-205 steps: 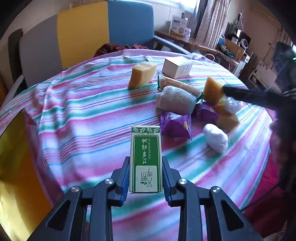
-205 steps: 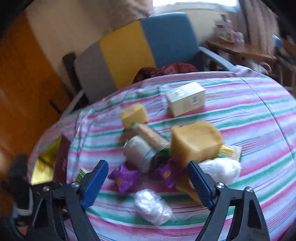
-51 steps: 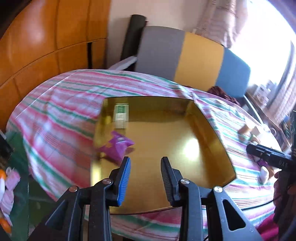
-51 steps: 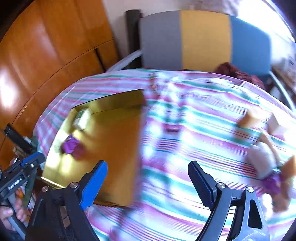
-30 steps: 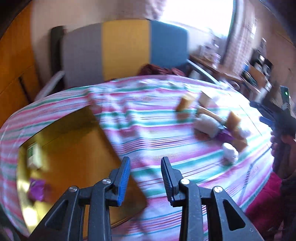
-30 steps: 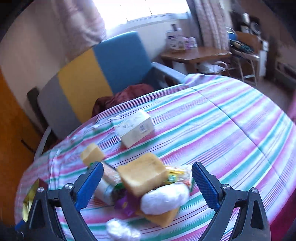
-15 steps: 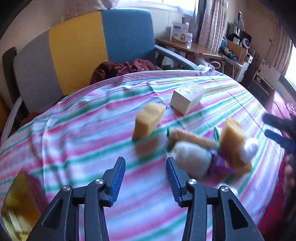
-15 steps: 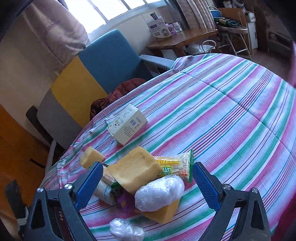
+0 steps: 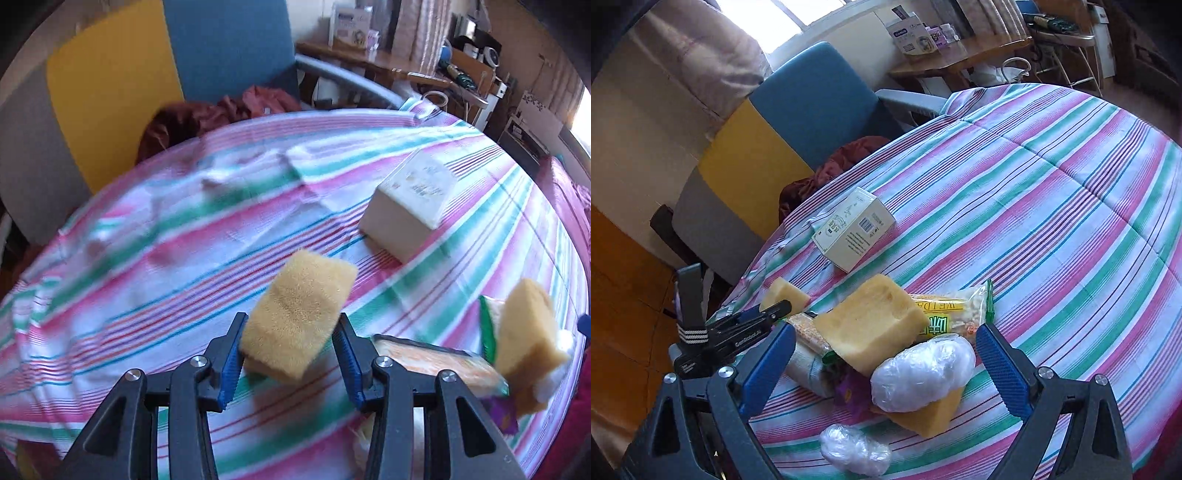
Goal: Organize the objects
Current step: 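Grasp the yellow sponge with the left tool while the right tool returns to the items, then lift the sponge with the left tool while the right tool grasps the white printed box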
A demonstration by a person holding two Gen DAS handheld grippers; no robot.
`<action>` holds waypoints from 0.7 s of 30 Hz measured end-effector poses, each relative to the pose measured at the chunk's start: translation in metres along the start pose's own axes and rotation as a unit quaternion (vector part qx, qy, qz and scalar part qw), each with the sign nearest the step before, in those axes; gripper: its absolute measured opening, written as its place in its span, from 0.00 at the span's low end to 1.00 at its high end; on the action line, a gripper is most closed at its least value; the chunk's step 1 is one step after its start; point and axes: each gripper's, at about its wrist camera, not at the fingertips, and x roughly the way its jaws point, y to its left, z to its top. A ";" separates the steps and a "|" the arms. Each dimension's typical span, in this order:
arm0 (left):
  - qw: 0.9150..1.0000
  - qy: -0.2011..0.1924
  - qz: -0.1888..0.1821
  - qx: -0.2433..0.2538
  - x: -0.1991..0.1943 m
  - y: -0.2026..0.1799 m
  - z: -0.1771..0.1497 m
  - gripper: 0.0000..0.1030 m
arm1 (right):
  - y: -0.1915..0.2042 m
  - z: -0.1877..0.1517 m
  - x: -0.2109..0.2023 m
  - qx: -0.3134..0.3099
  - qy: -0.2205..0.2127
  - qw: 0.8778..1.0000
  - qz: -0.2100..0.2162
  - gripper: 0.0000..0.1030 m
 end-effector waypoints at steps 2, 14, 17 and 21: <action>1.000 -0.016 -0.012 -0.018 -0.002 0.006 -0.004 0.35 | 0.000 0.000 0.000 0.000 0.001 1.000 -0.002 0.96; 0.993 -0.078 0.022 -0.085 -0.098 0.029 -0.081 0.35 | 0.005 -0.004 0.007 -0.024 0.007 0.999 -0.030 0.96; 0.991 -0.095 0.028 -0.087 -0.124 0.029 -0.108 0.35 | 0.006 -0.007 0.012 -0.030 0.011 0.999 -0.043 0.96; 0.990 -0.094 0.021 -0.103 -0.148 0.033 -0.142 0.35 | 0.007 -0.008 0.012 -0.036 0.004 0.998 -0.058 0.96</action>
